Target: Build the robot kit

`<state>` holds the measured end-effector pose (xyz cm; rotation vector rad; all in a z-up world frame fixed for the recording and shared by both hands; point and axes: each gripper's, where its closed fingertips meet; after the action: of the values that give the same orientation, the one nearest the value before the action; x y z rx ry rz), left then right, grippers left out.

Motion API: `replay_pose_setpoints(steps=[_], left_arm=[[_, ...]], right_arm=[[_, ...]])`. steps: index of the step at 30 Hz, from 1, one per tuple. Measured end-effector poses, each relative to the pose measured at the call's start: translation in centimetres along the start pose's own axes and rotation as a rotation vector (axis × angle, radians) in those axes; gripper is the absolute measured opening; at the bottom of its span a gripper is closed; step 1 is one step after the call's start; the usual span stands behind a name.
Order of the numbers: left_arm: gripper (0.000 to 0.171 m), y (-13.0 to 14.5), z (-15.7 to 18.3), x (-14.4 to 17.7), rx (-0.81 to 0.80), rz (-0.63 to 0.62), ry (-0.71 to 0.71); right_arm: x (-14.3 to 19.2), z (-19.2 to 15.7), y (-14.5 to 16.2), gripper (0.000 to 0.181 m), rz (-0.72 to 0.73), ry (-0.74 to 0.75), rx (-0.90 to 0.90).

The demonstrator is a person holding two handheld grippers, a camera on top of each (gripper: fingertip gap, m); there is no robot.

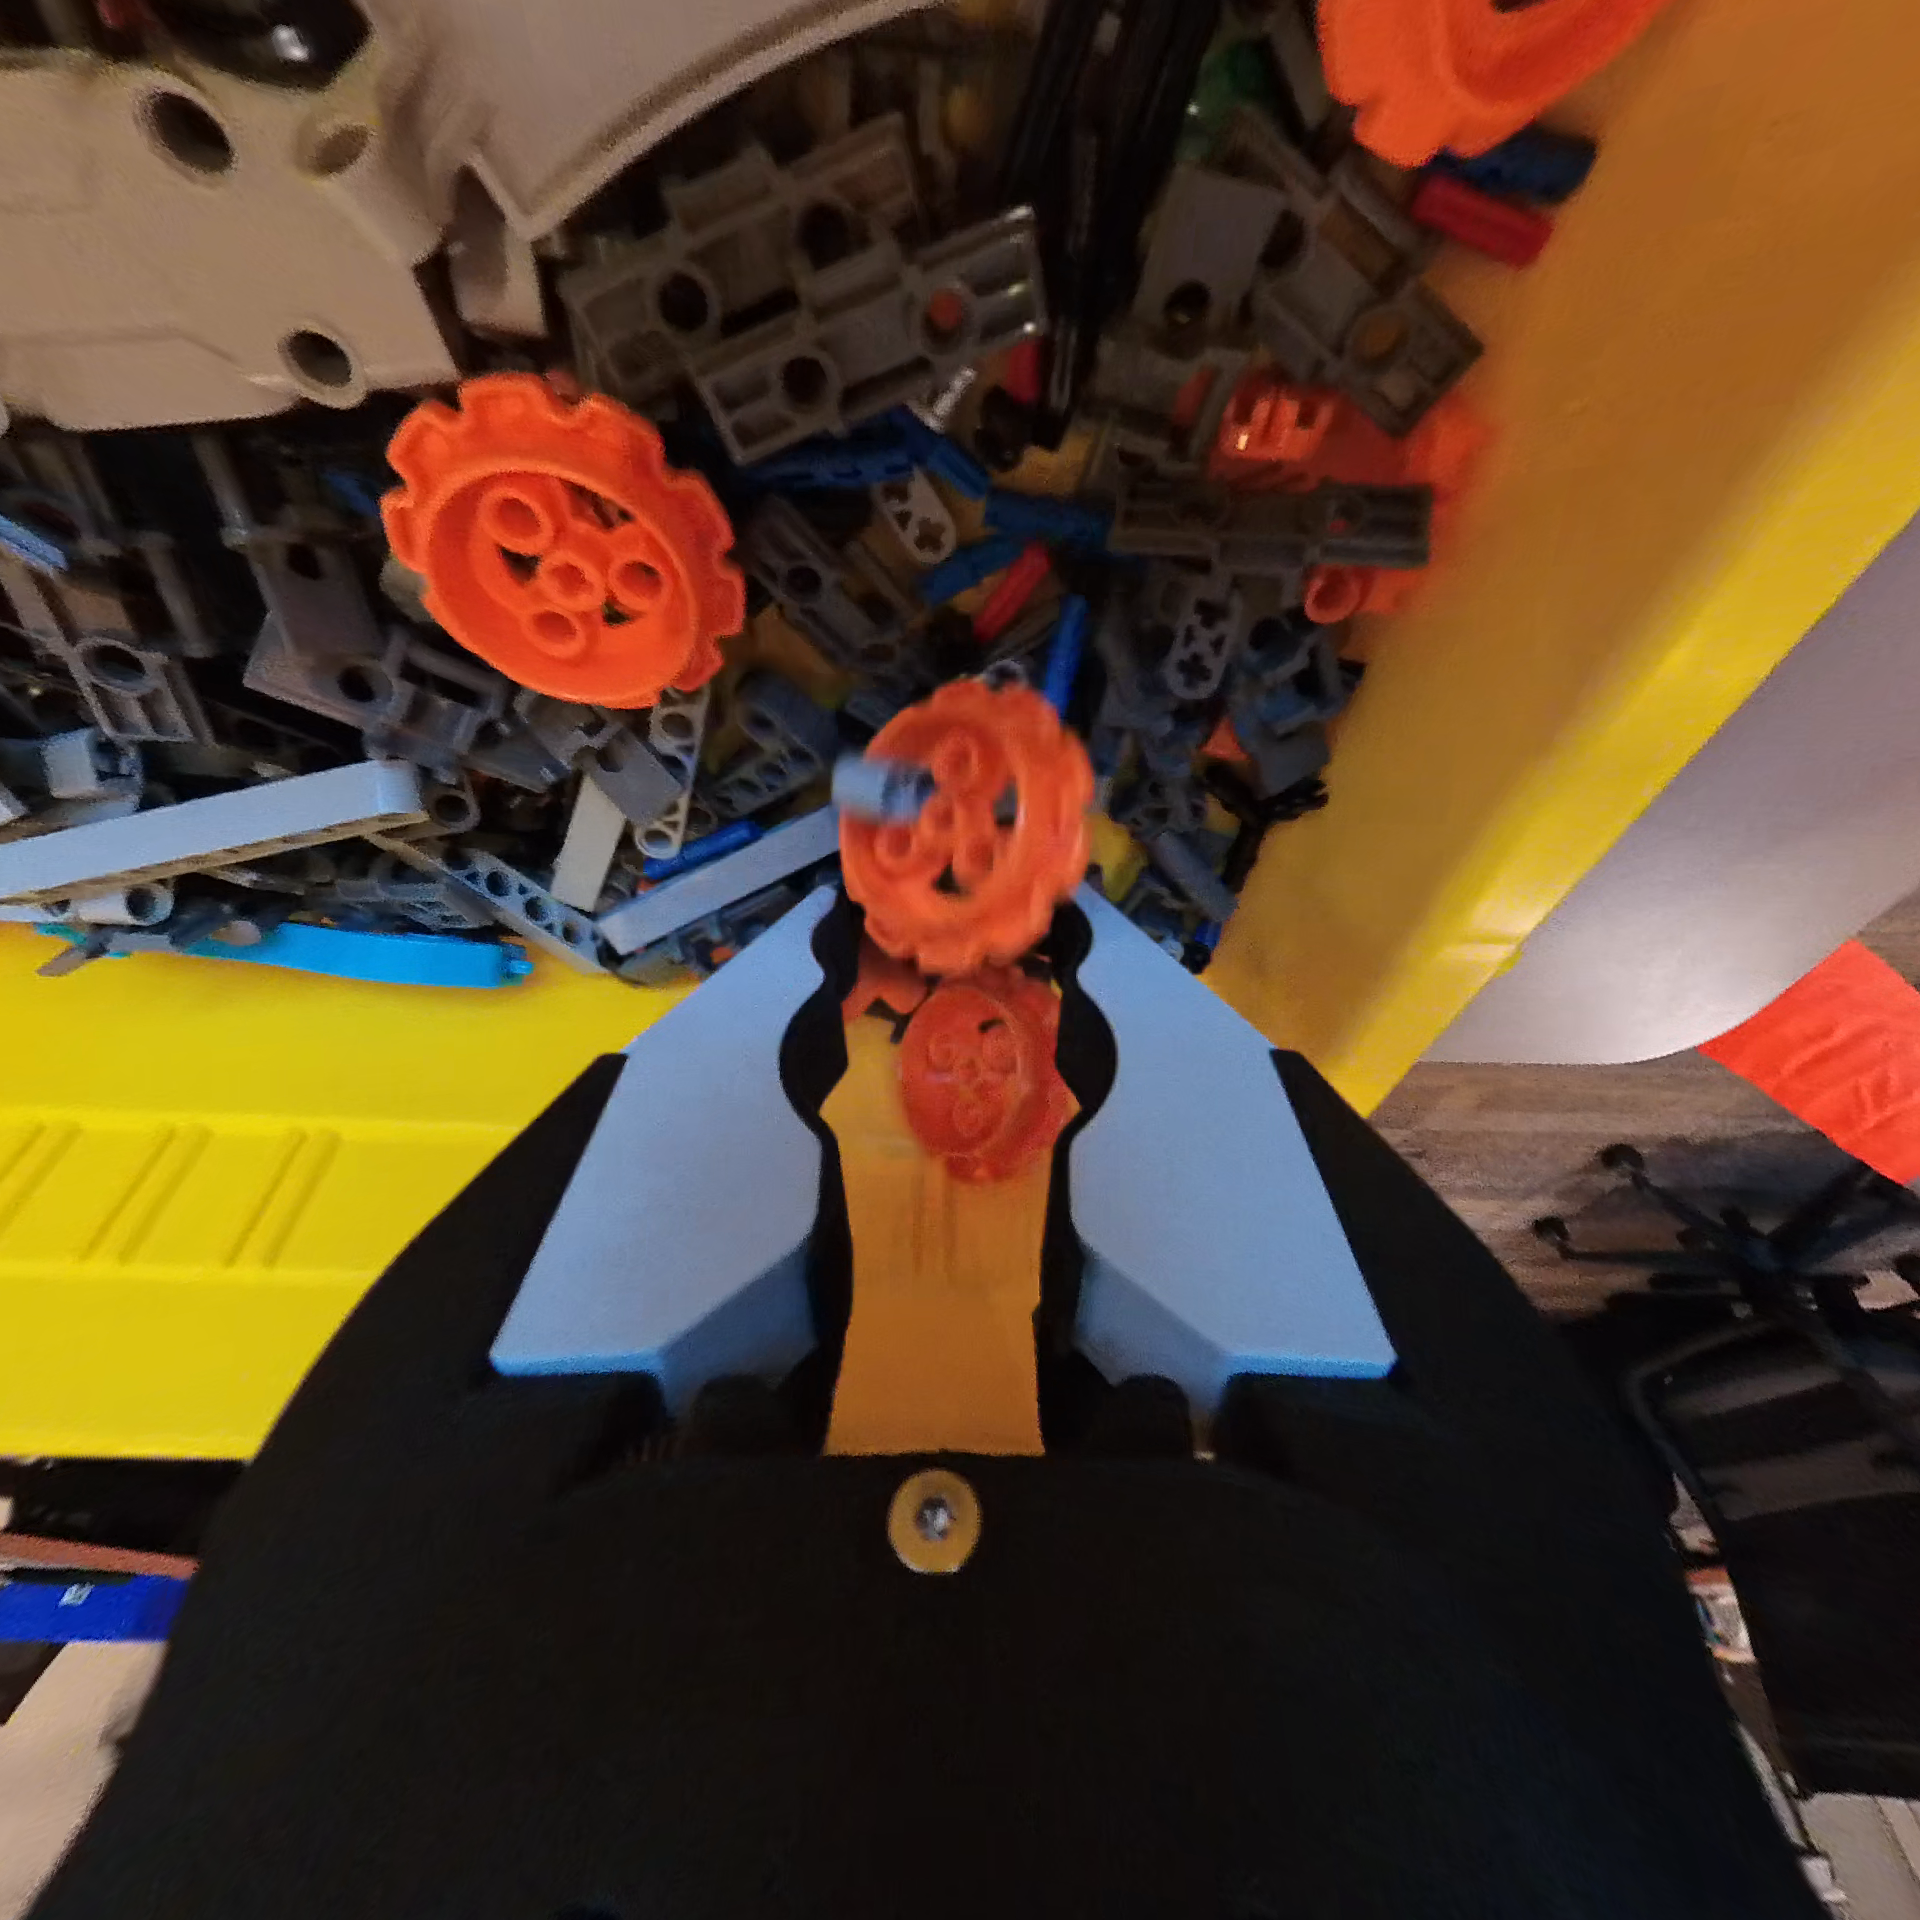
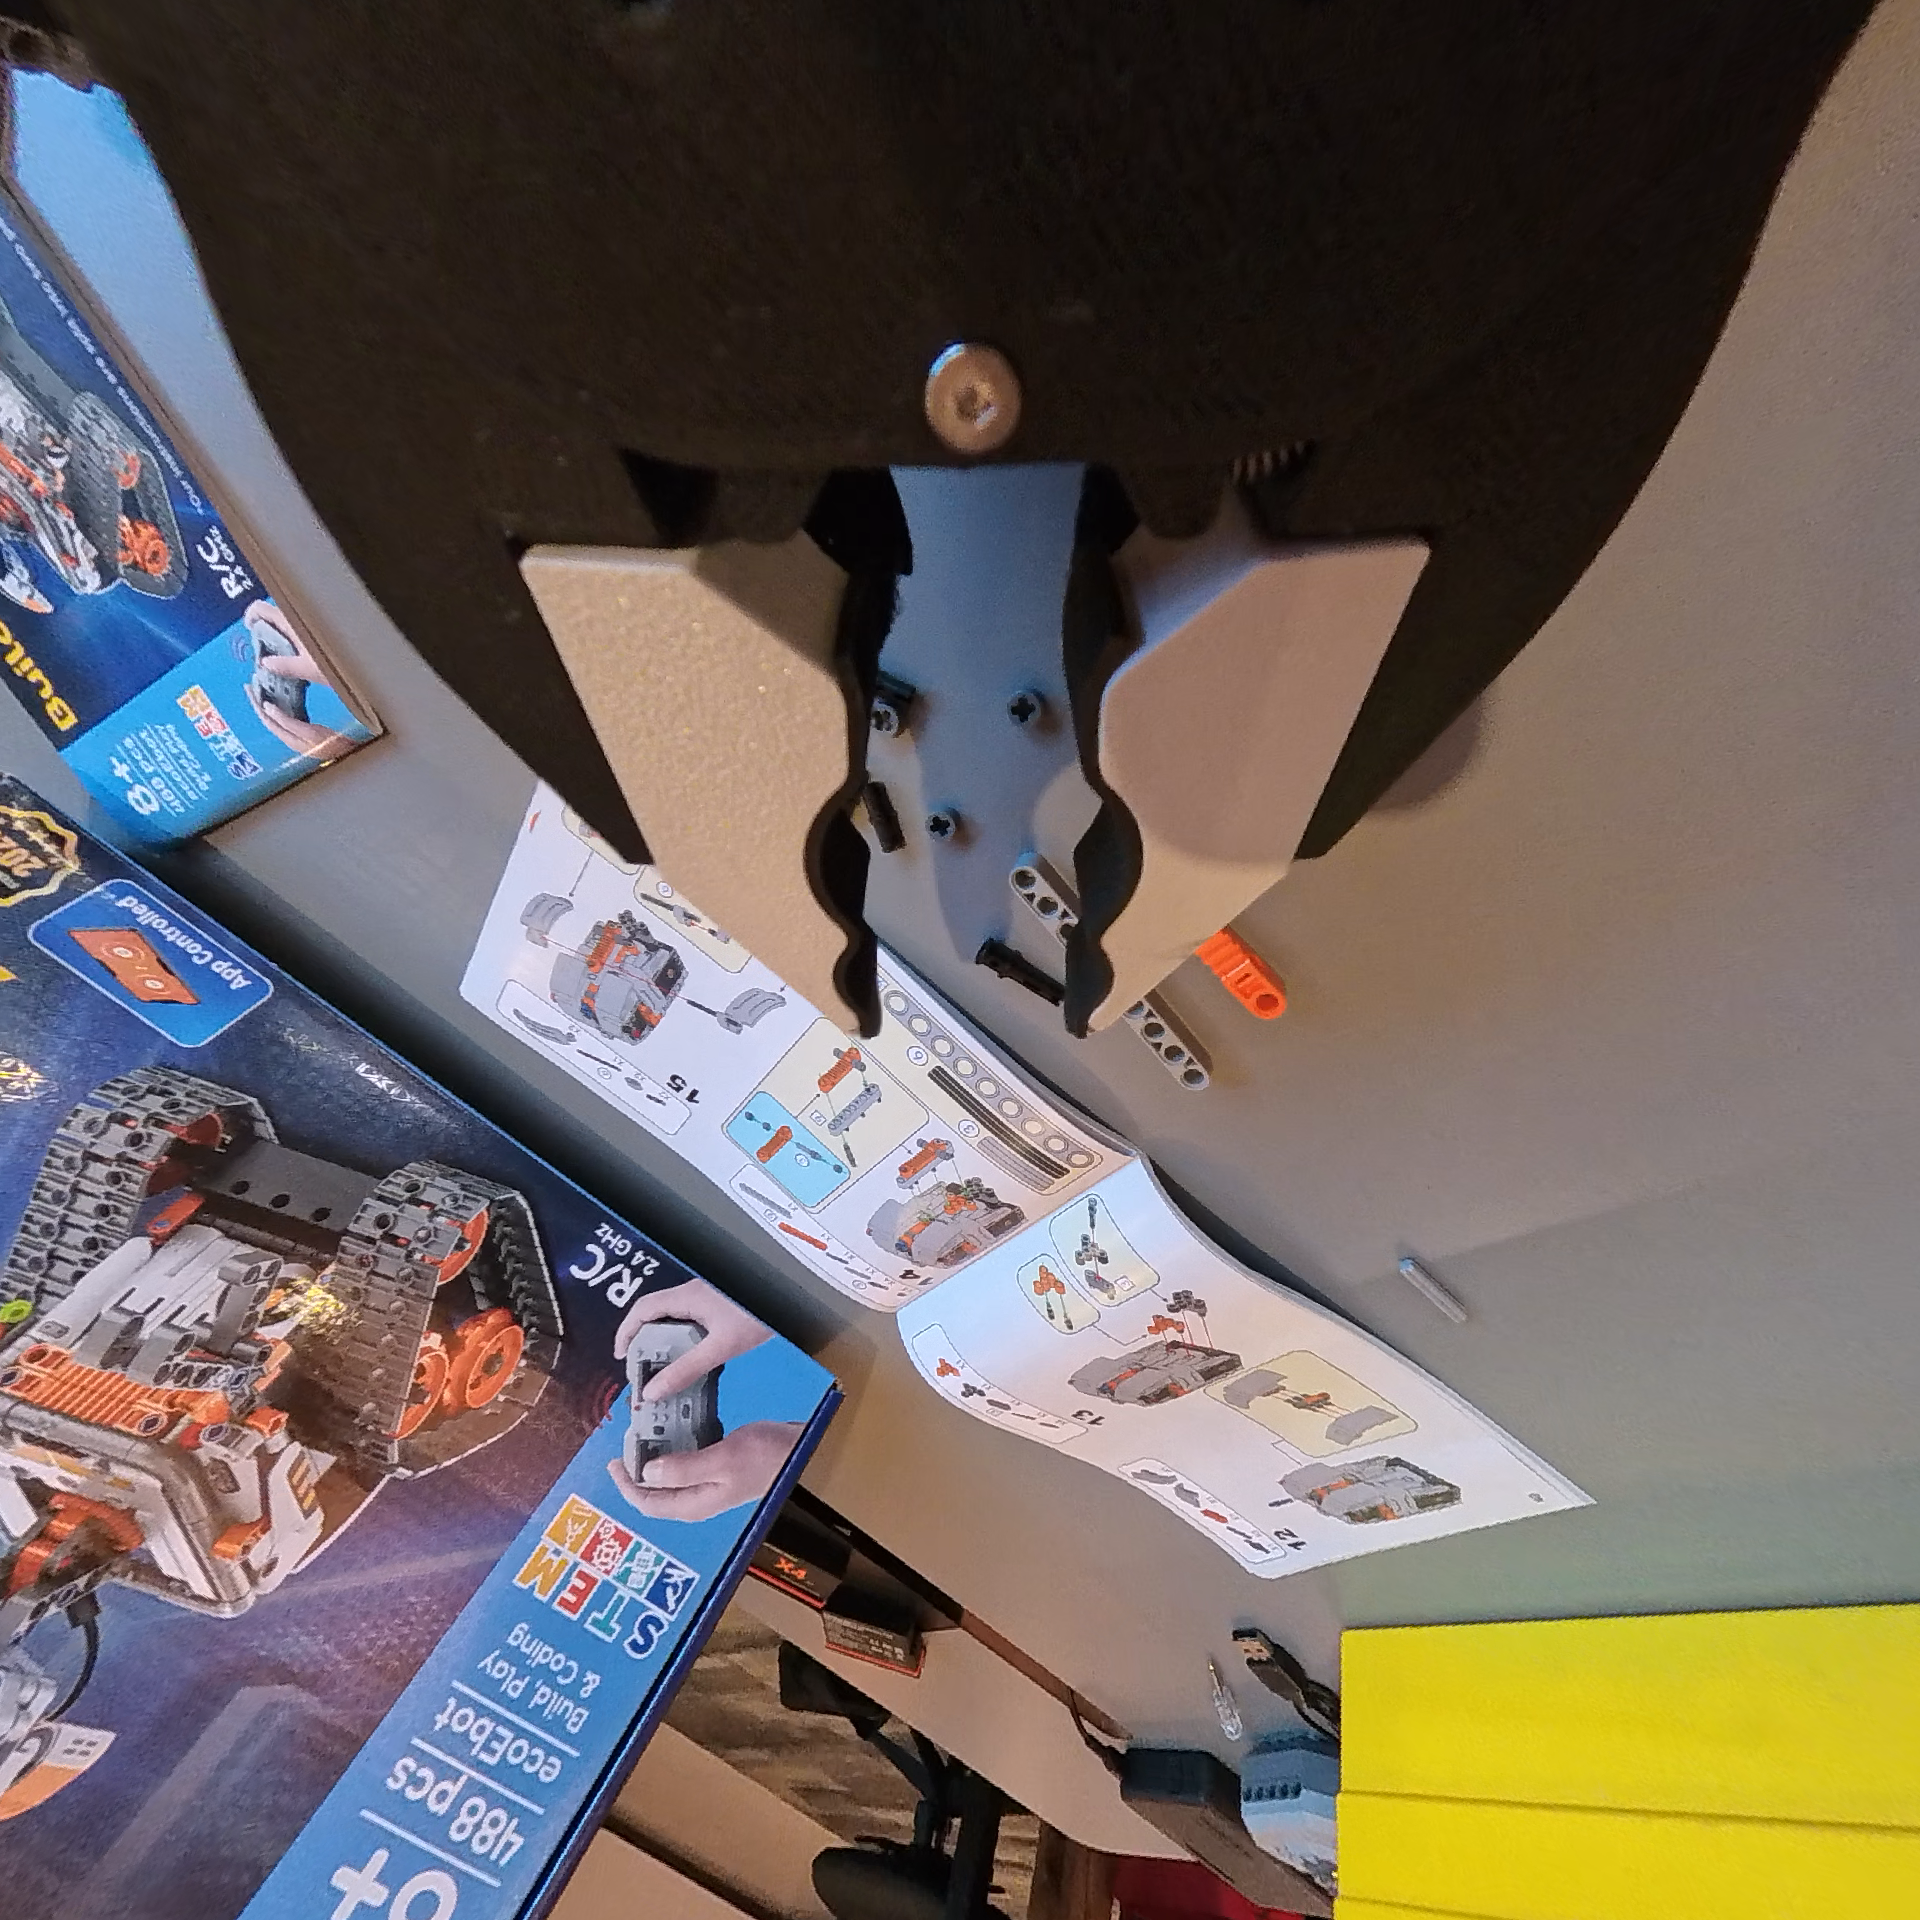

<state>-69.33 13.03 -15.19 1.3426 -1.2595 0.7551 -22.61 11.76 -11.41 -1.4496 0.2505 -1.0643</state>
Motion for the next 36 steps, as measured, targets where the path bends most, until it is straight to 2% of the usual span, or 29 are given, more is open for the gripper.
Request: replay_pose_setpoints(steps=[9, 19, 20, 21, 23, 26, 30, 32, 36], left_arm=[[0.032, -1.2, -2.3, -0.2, 0.071, 0.032, 0.061], [0.033, -3.5, -4.7, 1.0, 0.256, 0.149, 0.009], [0.034, -3.4, -4.7, 1.2, 0.273, 0.15, 0.014], [0.046, -3.0, -4.6, 1.4, 0.286, 0.14, 0.021], [0.054, -1.6, -4.2, 1.8, 0.305, 0.09, 0.036], [0.036, 0.1, -1.5, 2.5, 0.264, 0.027, 0.126], [0.014, 0.5, 0.1, 1.6, 0.177, 0.001, 0.116], [0.005, -0.3, 0.3, 1.2, 0.261, 0.005, 0.166], [0.0, -1.0, -0.6, 0.8, 0.528, -0.03, 0.25]], right_arm=[[-0.3, -0.1, 0.3, 0.033, -0.018, -0.005, 0.001], [-0.5, -0.2, 0.6, 0.034, -0.033, -0.011, 0.004], [-0.4, -0.2, 0.6, 0.034, -0.034, -0.011, 0.005], [-0.4, -0.1, 0.7, 0.034, -0.035, -0.01, 0.006], [-0.4, -0.2, 0.6, 0.034, -0.034, -0.01, 0.005], [-0.4, -0.2, 0.6, 0.034, -0.035, -0.012, 0.008], [-0.6, -0.4, 0.7, 0.033, -0.039, -0.023, 0.011], [-0.6, -0.5, 0.7, 0.033, -0.044, -0.023, 0.019], [-0.6, -0.6, 0.8, 0.034, -0.052, -0.019, 0.032]])
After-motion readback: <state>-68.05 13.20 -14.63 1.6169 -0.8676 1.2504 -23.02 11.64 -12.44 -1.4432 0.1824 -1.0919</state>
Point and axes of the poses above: each gripper's, where its closed fingertips meet, x back along the fingers, y out of its underside, z = x × y across the jaws, and after that the axes turned 12 degrees about -y, right-handed
